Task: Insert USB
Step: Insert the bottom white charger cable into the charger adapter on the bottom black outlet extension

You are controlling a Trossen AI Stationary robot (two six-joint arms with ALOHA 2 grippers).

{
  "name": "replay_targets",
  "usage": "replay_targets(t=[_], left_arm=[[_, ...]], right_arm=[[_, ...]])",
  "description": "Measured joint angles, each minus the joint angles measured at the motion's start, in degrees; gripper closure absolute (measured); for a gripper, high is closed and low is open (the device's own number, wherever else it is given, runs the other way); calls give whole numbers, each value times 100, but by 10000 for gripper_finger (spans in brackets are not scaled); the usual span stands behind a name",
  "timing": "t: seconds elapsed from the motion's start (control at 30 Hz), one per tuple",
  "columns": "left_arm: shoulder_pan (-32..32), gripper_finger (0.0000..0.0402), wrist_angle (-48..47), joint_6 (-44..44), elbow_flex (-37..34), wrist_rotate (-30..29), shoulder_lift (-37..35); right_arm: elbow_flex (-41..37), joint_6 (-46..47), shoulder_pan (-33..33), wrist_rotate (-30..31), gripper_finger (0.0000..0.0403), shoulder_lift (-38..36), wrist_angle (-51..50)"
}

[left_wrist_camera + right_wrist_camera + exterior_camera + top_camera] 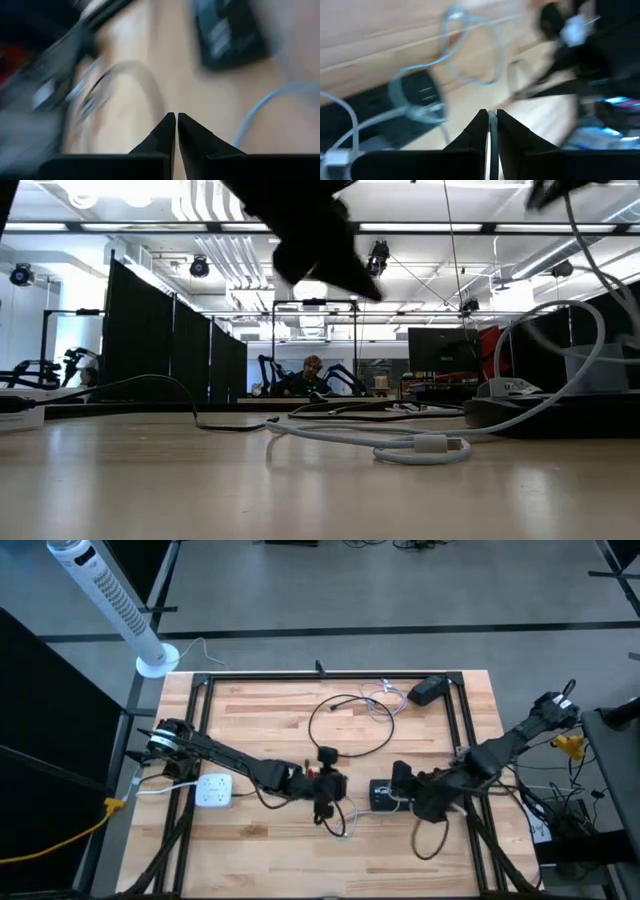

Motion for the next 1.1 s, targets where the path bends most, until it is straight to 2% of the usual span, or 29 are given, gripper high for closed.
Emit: replay_targets(t=[0.07,0.13,0.27,0.4,0.47,0.6,0.8,0.93,1.1], left_arm=[[102,393,892,70,-254,900,-46],[192,393,1817,73,-477,1521,-88],[326,392,3260,-107,-813,2258,-121],[418,376,3830,-440,-933,3060,-118],[422,361,3919,-583,-931,3276,-118],[361,325,3947,-777,-891,3498,-102],[234,275,4013,-1143,-869,3514,-94],[95,256,4092,-1304,-858,2946,-94],[-157,251,4056,-1300,-857,2463,-92]], right_arm=[[-5,-308,136,162,392,-95,399],[-12,-560,222,256,392,-107,681],[-27,-933,249,258,392,-66,964],[-160,-1179,261,318,392,-8,1466],[-216,-1360,274,401,392,44,1816],[-221,-1531,273,804,392,249,2172],[-228,-1795,353,991,392,722,2694],[-230,-2162,455,1407,392,955,2917],[-230,-2171,526,1464,392,1084,2939]])
